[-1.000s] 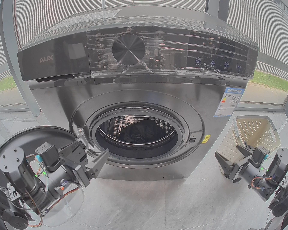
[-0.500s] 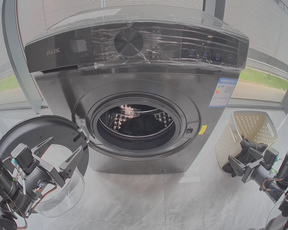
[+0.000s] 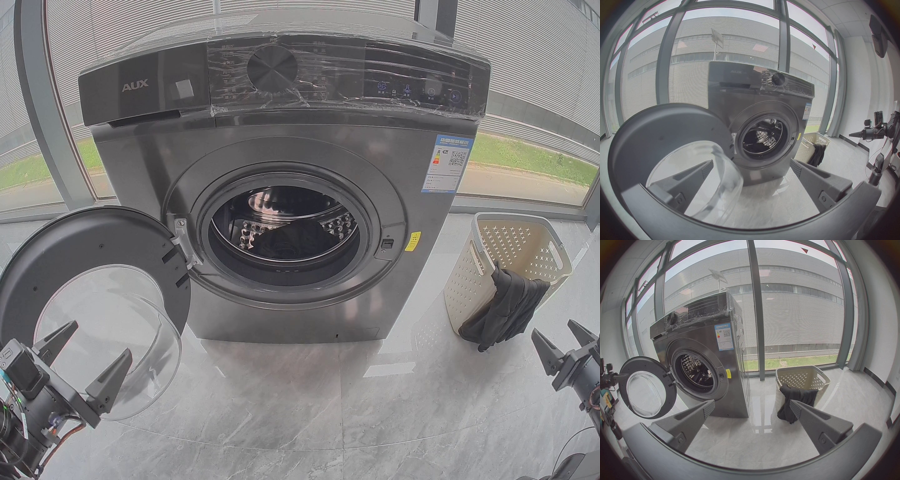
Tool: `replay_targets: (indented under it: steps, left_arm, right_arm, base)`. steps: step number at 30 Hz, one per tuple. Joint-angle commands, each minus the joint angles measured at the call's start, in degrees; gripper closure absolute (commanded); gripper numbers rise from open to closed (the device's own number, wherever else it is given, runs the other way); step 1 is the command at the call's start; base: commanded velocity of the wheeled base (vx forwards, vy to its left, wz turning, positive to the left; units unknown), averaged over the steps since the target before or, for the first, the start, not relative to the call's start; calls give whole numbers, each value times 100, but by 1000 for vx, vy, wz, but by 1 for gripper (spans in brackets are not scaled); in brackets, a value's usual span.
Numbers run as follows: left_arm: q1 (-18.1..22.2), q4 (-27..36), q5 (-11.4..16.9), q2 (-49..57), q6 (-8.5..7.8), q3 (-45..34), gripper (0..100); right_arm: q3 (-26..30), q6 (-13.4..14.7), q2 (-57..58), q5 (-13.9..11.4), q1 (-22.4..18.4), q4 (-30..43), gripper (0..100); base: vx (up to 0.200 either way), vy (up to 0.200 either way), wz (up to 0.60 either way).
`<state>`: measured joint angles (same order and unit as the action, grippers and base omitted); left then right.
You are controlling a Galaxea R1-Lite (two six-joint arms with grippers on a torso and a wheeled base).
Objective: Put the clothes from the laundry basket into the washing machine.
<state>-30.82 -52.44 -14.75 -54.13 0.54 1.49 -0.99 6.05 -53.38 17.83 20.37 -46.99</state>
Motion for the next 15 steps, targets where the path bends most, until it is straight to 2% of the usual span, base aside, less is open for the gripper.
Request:
replay_targets:
  steps: [1, 4, 7, 8, 9, 12, 13, 14, 15]
  left_arm:
    - [559, 1456, 42, 1721, 192, -140, 0]
    - [621, 2449, 42, 2653, 228, -140, 0]
    - [832, 3205, 42, 3356, 289, -140, 0]
    - [867, 3249, 42, 3400, 307, -140, 0]
    - [1008, 3478, 95, 3655, 412, -140, 0]
    - [1148, 3750, 218, 4042, 482, -149, 0]
    - [1245, 3856, 227, 4112, 482, -149, 0]
    - [1359, 4005, 245, 4226, 482, -149, 0]
    - [1421, 4137, 253, 4349, 474, -149, 0]
  right_arm:
    - [99, -174, 2245, -26, -692, 1527, 0]
    - [90, -429, 3580, -219, -1044, 2731, 0]
    - [-139, -473, 4600, -729, -1413, 3777, 0]
    - [-165, -473, 4670, -782, -1439, 3873, 0]
    - [-244, -446, 4855, -922, -1536, 4234, 0]
    - [-174, -490, 4925, -1098, -1844, 4409, 0]
    - [-42, -517, 5031, -1212, -1976, 4471, 0]
    - [46, -534, 5250, -1449, -2037, 4585, 0]
    - [-24, -534, 5338, -1564, -2037, 4691, 0]
  base:
    - [0, 0, 0]
    - [0, 0, 0]
    - [0, 0, 0]
    - [0, 0, 0]
    - [0, 0, 0]
    - [0, 0, 0]
    - [0, 0, 0]
    - [0, 0, 0]
    - [0, 0, 0]
